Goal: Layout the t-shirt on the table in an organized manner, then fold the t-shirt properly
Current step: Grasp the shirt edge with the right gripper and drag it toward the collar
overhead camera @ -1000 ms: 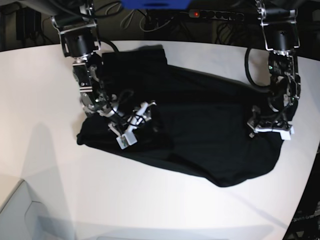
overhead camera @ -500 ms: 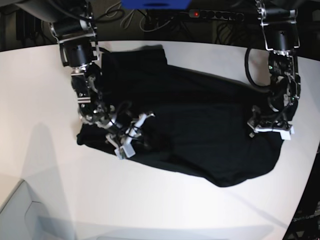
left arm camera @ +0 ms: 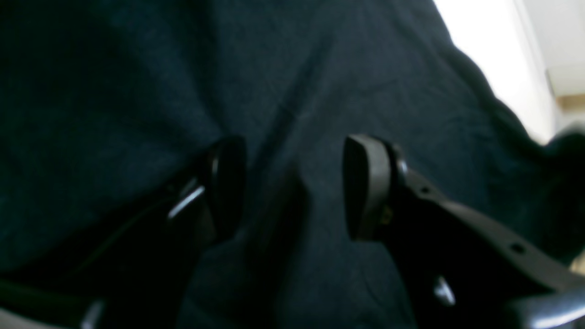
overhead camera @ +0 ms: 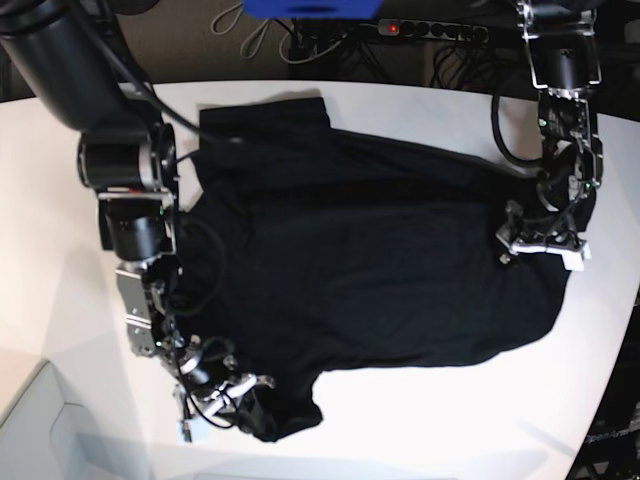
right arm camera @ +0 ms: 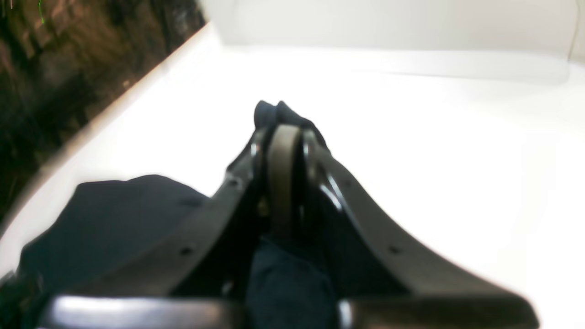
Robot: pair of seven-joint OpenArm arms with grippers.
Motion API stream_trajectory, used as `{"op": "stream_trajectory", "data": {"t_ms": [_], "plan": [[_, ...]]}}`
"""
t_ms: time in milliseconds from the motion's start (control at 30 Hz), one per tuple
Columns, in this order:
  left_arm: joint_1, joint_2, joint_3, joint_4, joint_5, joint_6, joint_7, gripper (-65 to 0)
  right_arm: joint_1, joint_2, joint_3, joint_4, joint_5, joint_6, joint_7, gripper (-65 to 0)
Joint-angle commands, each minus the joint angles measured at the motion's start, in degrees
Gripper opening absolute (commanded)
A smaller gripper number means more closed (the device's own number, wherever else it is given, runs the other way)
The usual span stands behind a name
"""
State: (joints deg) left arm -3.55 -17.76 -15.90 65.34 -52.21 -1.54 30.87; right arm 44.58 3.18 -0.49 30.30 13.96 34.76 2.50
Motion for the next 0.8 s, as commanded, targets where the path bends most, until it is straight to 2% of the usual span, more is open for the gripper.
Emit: {"op": "stream_trajectory", "data": {"t_ms": [0,67,133,233,333,400,500,633,767], "plan": [[0.7,-0.4,0.0,0.9,0.9,1.7,2.5,-31.1,4.1,0.6,0.1,-4.9,0.7,0.8,4.3,-62.0],[1.0,-0.4,0.0,2.3,0.9,1.7,2.5,-31.1,7.3,2.0,-0.1,-14.6,0.7,0.8,10.2,-54.4],[1.0,-0.4,0.0,3.2,0.9,1.7,2.5,-31.1,8.6,2.4,0.1,-19.4,0.8,0.8,13.7,-44.9],[0.7,-0.4,0.0,3.3,0.9,1.7,2.5,-31.1,7.2,4.1,0.2,-19.4,1.0,0.8,14.6,-30.6],[0.3,-0.4,-0.1,4.1,0.9,1.7,2.5,-31.1,4.3,5.3,1.2,-17.5,1.9,0.8,14.0,-21.9],[0.4,-0.5,-0.2,6.2,0.7,1.7,2.5,-31.1,-0.2,6.0,2.7,-13.6,2.4,0.8,10.0,-20.2],[0.9,-1.6,-0.3,9.0,0.9,1.7,2.5,-31.1,-10.0,7.2,4.9,-0.8,2.3,0.8,4.0,-20.2],[0.0,-1.7,-0.3,8.9,1.0,1.7,2.1,-31.1,-23.3,6.3,5.8,19.6,2.1,0.8,3.0,-20.1],[-3.6,-2.5,-0.1,5.0,1.0,1.7,2.1,-31.1,-32.8,4.9,6.2,34.4,2.0,0.8,-1.2,-20.1]]}}
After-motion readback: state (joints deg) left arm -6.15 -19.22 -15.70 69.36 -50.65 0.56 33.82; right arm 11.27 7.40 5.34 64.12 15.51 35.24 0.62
